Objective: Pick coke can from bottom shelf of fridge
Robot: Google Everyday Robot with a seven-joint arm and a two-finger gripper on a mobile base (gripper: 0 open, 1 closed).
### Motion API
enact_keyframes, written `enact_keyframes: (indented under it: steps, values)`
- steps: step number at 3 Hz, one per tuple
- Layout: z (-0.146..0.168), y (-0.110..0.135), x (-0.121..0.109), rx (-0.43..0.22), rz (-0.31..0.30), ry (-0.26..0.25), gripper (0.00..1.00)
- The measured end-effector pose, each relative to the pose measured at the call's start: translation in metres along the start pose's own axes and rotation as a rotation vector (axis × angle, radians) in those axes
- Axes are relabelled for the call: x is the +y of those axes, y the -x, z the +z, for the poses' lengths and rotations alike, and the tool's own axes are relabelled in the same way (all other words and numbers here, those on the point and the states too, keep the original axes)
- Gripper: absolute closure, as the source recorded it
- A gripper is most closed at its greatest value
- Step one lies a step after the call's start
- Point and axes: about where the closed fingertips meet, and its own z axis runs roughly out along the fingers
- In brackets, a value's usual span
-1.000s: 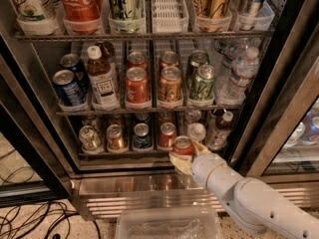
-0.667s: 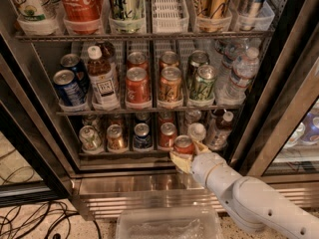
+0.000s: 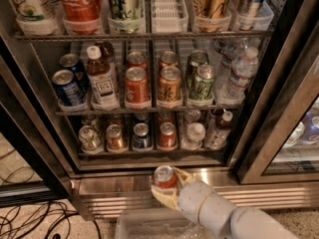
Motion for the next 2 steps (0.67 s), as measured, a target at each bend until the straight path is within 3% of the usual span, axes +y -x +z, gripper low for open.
enact_keyframes:
  steps: [1, 2]
  values:
    - [-0.0173, -0.0036, 0.0452, -0.015, -0.027, 0.069, 1.00]
    - [-0.0195, -0.0039, 0.0473, -0.015, -0.027, 0.069, 1.00]
